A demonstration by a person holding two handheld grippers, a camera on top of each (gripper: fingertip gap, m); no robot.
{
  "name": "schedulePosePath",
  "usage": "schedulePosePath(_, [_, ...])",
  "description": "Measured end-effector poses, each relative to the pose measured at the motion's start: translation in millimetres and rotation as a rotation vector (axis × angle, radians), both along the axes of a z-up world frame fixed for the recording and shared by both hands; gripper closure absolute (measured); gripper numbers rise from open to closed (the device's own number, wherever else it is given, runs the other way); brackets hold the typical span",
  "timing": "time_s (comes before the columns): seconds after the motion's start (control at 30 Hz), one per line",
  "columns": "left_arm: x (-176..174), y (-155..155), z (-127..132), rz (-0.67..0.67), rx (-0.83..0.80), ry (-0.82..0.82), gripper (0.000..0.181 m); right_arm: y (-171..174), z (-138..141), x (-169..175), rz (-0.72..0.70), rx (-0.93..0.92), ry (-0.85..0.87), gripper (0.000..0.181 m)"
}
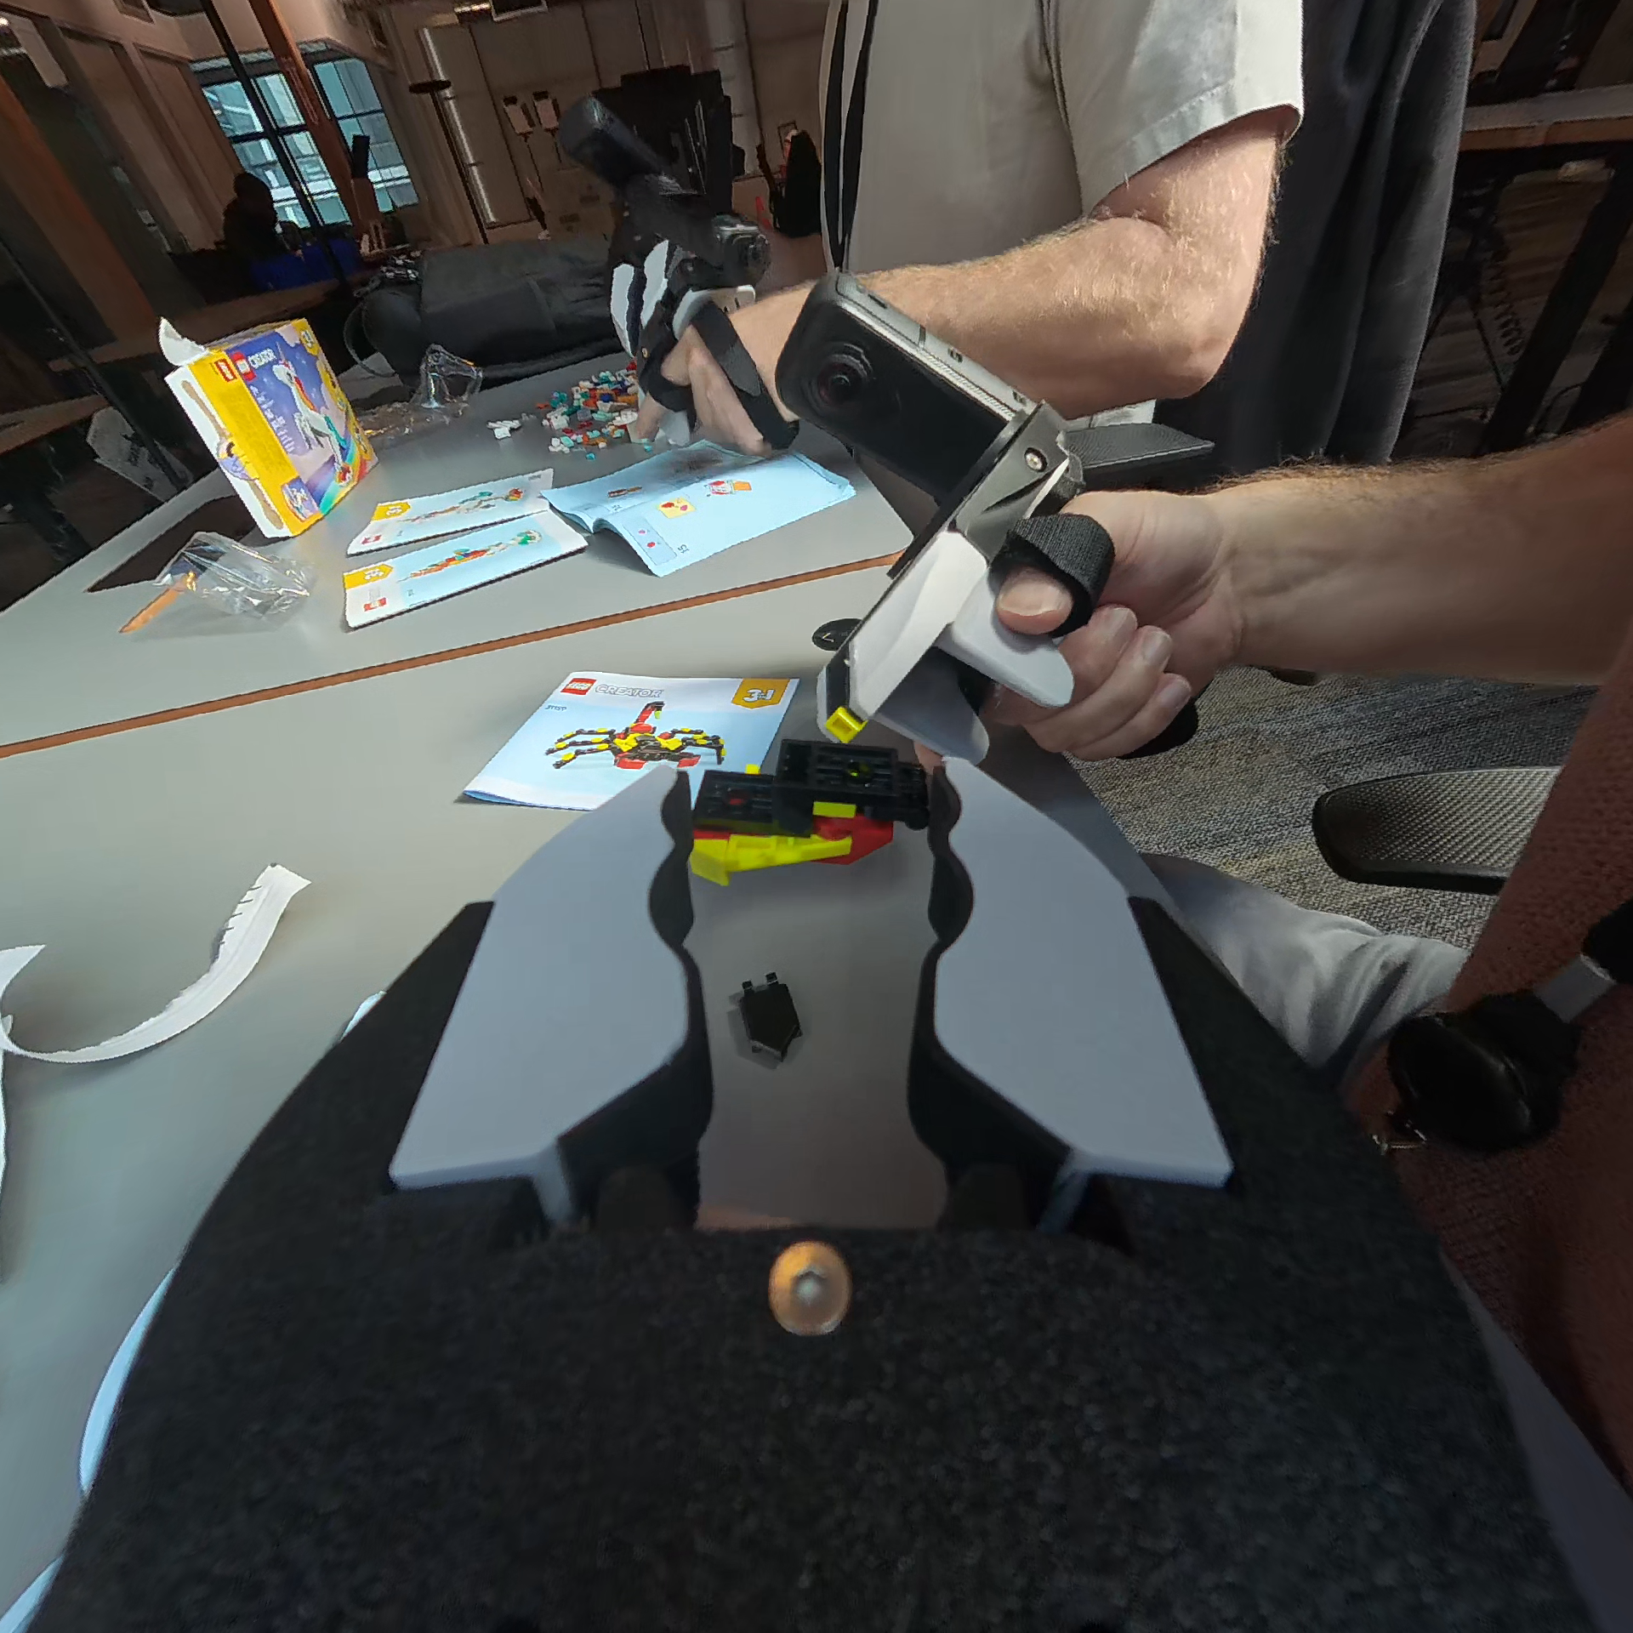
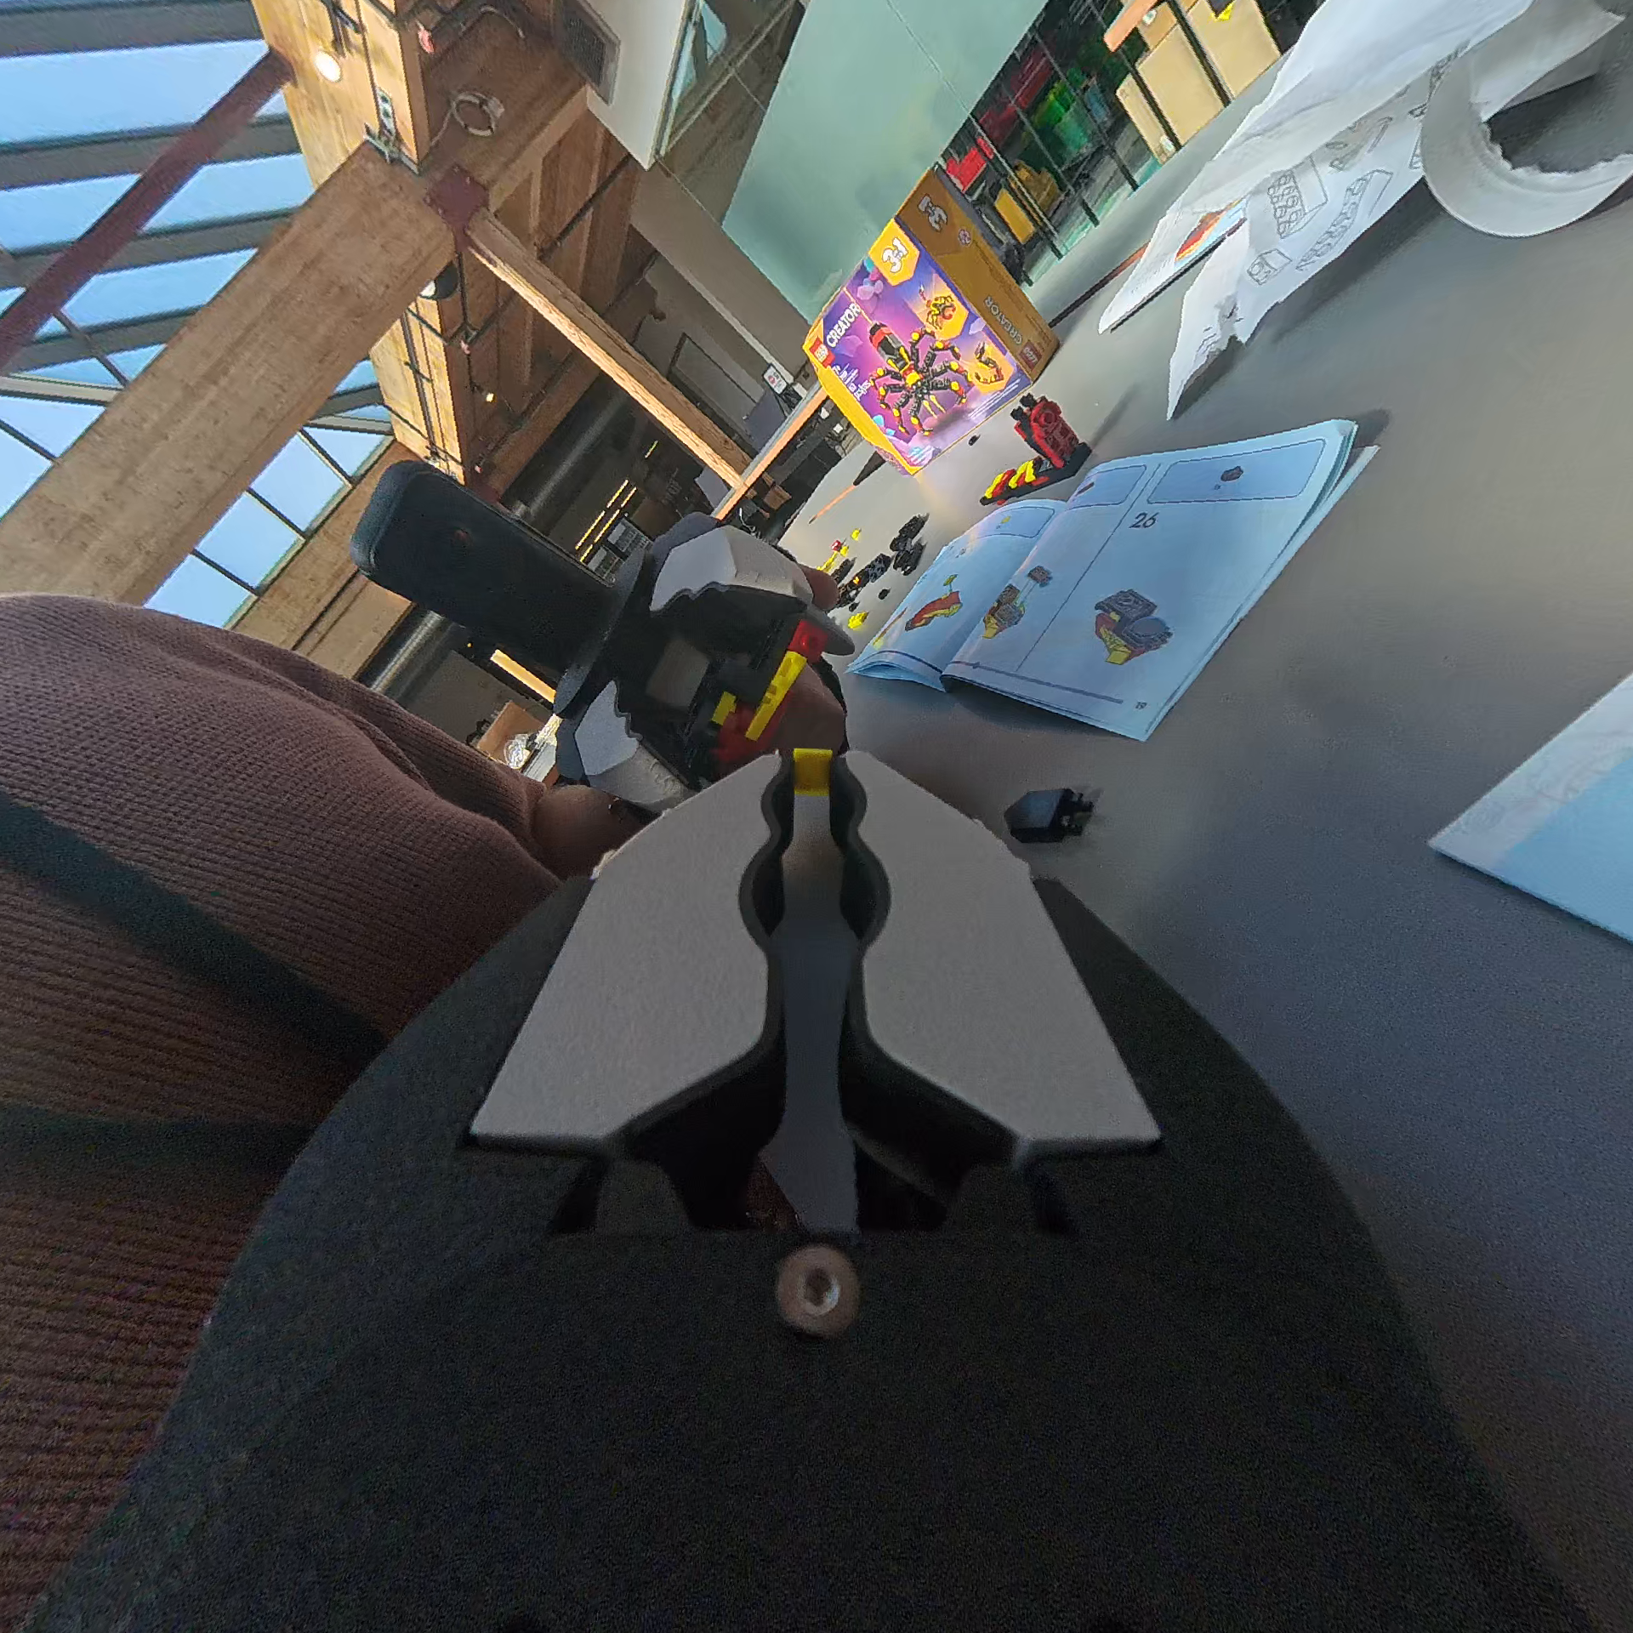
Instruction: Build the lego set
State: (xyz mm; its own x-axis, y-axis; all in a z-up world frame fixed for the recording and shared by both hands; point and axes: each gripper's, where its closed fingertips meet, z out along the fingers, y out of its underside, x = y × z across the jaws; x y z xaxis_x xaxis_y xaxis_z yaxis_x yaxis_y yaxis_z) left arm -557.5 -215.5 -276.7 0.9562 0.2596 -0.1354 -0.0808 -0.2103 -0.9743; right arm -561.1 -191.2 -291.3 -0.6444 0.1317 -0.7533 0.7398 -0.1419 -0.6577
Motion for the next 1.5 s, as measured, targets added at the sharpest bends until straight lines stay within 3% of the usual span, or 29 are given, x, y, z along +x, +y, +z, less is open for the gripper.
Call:
schedulePosePath(0.37, [-5,-9,4,0.044,0.041,-0.017,0.130,-8,5,2,0.015,0.011,0.024,0.174])
schedulePosePath(0.6, [8,-13,20,-0.058,0.094,0.028,0.130,-20,30,5,0.059,-0.053,0.059,0.174])
schedulePosePath(0.97, [33,-37,52,-0.207,0.301,-0.094,0.130,-47,55,20,0.190,-0.213,-0.003,0.174])
schedulePosePath(1.1, [49,-46,48,-0.209,0.258,-0.030,0.130,-60,59,32,0.260,-0.293,-0.102,0.174])
schedulePosePath(1.23, [65,-49,43,-0.213,0.189,0.073,0.130,-75,51,43,0.305,-0.259,-0.147,0.174])
schedulePosePath(1.5, [64,-55,45,-0.205,0.149,0.158,0.130,-82,56,44,0.345,-0.300,-0.195,0.174])
